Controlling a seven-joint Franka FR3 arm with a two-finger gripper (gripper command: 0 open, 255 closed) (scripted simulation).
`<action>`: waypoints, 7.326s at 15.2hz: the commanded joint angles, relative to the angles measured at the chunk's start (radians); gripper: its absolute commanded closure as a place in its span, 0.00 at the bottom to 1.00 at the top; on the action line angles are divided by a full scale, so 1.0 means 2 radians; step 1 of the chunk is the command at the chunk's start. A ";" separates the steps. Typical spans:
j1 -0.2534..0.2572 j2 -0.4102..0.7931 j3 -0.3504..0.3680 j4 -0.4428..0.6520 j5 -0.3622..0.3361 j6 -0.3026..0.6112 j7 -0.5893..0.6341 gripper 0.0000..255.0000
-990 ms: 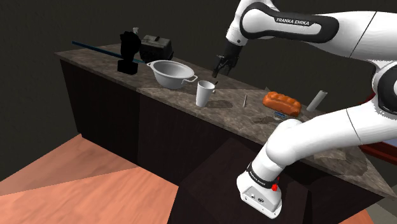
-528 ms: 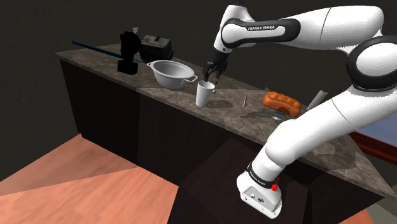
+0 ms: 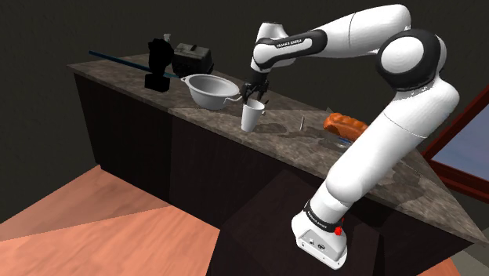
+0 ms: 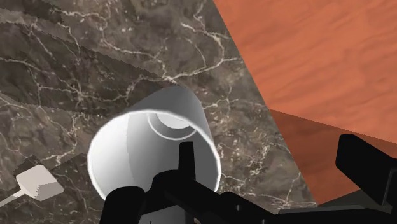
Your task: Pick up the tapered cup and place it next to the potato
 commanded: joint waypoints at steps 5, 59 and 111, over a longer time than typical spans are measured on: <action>-0.010 0.093 -0.011 0.056 0.000 0.028 -0.008 0.00; -0.010 0.062 -0.010 0.177 0.003 -0.123 -0.026 1.00; -0.172 -0.403 -0.196 -0.062 -0.186 -0.274 -0.328 1.00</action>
